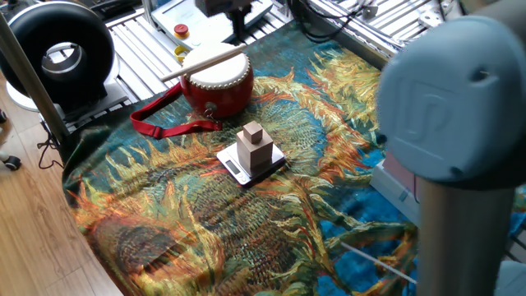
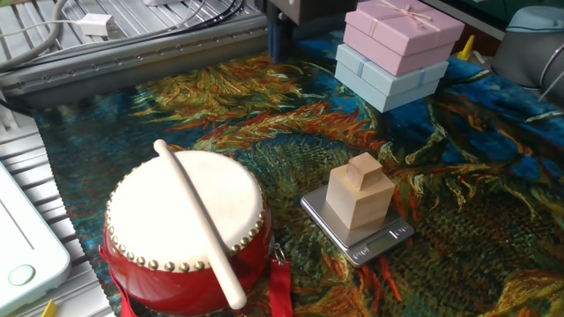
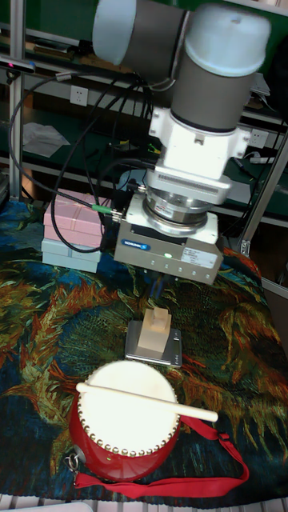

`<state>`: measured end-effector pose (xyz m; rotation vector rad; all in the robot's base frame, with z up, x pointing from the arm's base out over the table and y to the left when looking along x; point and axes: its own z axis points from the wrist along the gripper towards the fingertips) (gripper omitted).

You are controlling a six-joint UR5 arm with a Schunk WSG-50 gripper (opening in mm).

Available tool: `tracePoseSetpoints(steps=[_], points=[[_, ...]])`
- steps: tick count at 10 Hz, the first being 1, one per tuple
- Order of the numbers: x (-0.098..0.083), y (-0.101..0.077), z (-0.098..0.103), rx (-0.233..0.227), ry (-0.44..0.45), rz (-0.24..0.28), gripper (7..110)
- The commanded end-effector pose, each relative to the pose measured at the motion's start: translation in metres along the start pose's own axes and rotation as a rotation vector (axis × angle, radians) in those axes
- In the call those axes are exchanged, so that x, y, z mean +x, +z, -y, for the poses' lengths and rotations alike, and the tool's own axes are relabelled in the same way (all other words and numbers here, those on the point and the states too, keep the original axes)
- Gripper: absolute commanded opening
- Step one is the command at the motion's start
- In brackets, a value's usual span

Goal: Play the drum

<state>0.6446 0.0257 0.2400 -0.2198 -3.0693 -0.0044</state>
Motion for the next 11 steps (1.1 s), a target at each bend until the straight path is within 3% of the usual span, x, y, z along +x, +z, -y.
tracePoseSetpoints(steps=[1,6,11], points=[[-0.013,-0.005,-0.028,-0.006,0.008,-0.008,7],[-0.022,0.006,-0.045,0.006,0.013,0.002,7],[-0.021,0.009,-0.035,0.043,0.008,-0.009,7]])
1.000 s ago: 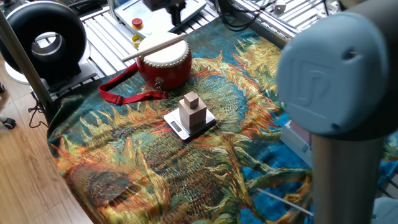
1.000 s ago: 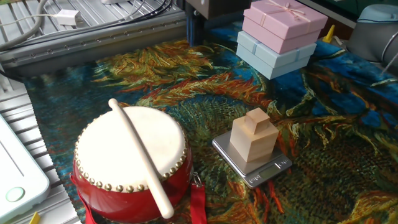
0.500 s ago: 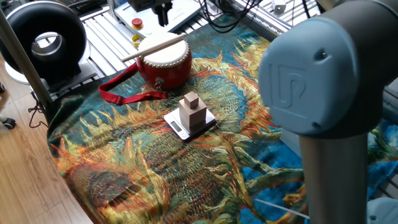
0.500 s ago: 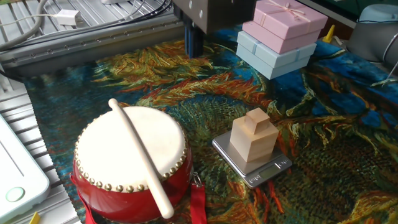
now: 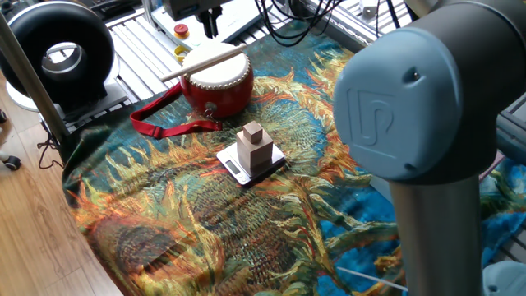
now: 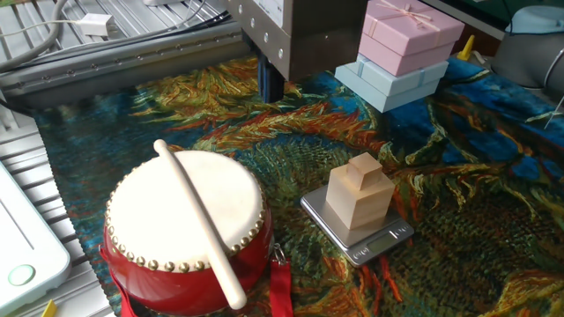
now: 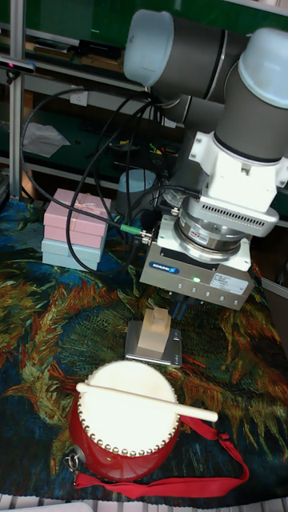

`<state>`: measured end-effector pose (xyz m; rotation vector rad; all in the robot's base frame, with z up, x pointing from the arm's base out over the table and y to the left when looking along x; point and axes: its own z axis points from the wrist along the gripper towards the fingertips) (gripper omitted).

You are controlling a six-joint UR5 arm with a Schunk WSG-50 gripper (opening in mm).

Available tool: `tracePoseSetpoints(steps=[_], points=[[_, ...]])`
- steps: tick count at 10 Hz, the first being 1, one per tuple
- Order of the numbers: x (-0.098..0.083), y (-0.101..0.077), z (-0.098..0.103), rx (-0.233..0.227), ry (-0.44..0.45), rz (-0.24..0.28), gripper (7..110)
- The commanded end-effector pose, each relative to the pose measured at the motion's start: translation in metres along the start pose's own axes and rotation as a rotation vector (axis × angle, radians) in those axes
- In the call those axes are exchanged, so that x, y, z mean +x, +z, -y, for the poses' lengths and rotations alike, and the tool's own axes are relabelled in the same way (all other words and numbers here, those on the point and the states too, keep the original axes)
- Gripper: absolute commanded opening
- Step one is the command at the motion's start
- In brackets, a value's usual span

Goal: Play the drum

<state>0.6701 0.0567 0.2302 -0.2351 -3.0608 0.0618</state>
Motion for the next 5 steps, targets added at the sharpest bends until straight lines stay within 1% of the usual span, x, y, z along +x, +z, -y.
tracePoseSetpoints(steps=[1,3,4,5], points=[[0.001,0.000,-0.001,0.000,-0.005,-0.005,7],[0.001,0.000,0.000,0.005,-0.006,-0.007,7],[0.007,0.000,0.007,0.032,0.001,-0.030,7],[0.013,-0.001,0.016,0.068,0.004,-0.057,7]])
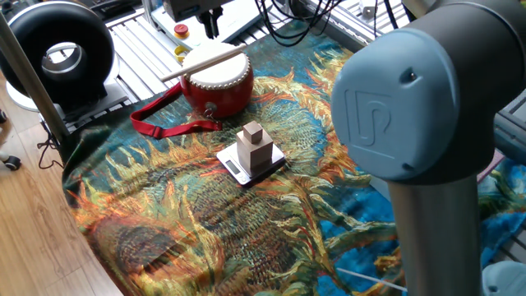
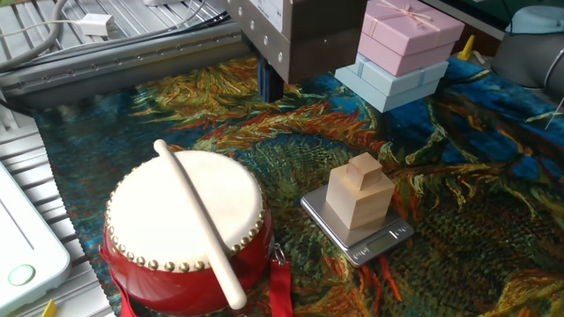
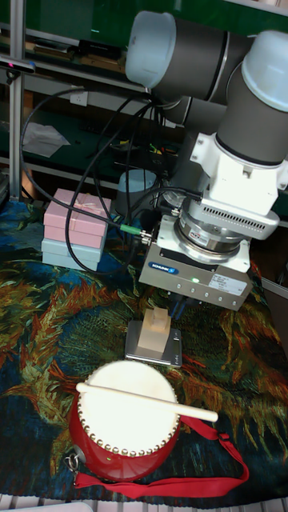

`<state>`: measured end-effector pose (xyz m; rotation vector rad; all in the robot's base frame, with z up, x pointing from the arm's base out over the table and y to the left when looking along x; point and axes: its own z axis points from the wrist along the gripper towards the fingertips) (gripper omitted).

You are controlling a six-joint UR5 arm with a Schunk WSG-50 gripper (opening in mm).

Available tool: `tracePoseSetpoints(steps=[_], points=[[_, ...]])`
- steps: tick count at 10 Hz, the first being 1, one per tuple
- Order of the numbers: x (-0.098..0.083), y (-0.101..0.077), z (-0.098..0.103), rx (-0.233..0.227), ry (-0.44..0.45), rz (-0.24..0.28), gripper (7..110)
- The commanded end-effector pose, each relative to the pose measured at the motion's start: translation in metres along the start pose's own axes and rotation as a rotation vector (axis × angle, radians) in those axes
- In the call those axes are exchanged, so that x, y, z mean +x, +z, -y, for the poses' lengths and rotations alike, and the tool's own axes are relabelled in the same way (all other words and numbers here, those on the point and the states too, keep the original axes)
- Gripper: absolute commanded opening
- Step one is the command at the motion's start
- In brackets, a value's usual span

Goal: Play the drum

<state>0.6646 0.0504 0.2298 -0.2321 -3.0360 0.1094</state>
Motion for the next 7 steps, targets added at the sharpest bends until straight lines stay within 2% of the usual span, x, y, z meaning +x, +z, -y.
tracePoseSetpoints(steps=[1,3,4,7], points=[[0.014,-0.001,0.013,0.052,0.015,-0.053,7],[0.003,-0.001,0.007,0.027,0.050,-0.012,7],[-0.001,-0.001,0.000,0.000,0.058,0.005,7],[-0.015,-0.003,-0.033,-0.137,0.056,0.056,7]])
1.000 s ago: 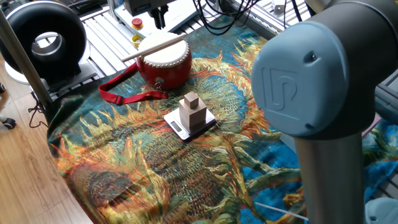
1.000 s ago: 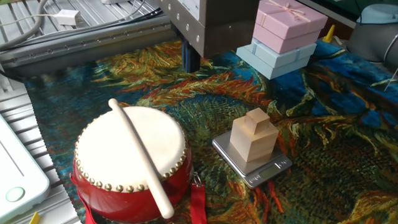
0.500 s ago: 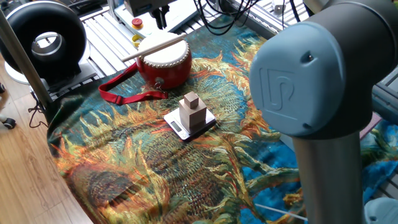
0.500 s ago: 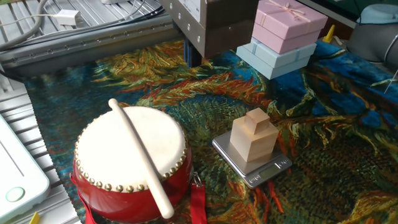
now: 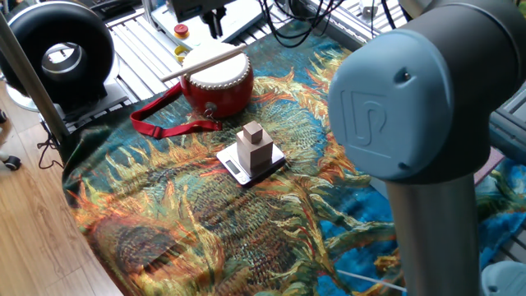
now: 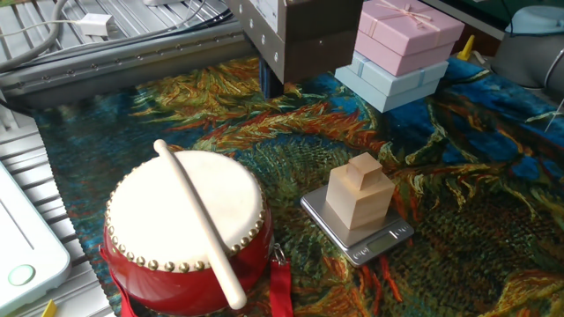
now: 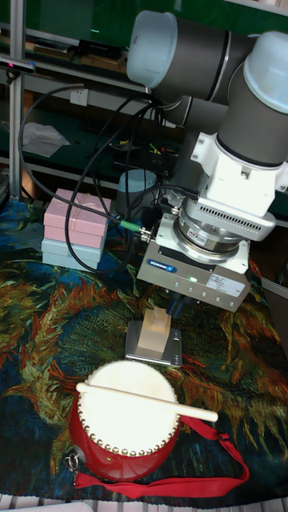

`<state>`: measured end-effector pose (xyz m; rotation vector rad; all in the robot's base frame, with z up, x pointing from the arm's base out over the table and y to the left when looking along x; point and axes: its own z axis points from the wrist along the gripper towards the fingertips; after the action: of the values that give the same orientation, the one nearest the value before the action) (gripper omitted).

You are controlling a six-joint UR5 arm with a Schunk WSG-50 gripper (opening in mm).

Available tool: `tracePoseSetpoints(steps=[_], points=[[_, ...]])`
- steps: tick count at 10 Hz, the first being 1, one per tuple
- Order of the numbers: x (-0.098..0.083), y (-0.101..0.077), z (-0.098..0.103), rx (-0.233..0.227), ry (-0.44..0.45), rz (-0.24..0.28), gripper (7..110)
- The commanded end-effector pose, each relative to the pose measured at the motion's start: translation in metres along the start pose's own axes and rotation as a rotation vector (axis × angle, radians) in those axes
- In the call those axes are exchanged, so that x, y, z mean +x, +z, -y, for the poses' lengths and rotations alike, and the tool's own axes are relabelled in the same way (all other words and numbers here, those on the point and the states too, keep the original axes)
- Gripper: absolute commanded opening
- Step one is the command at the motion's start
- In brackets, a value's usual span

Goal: Play the drum

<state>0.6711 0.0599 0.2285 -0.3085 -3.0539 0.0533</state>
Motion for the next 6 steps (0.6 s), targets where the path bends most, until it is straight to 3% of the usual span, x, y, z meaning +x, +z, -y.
tracePoseSetpoints(steps=[1,2,6], points=[[-0.0045,-0.0025,-0.0251,-0.104,0.053,0.017,7],[-0.0019,-0.0019,-0.0188,-0.078,0.055,0.007,7],[-0.0042,-0.0018,-0.0173,-0.072,0.048,0.016,7]])
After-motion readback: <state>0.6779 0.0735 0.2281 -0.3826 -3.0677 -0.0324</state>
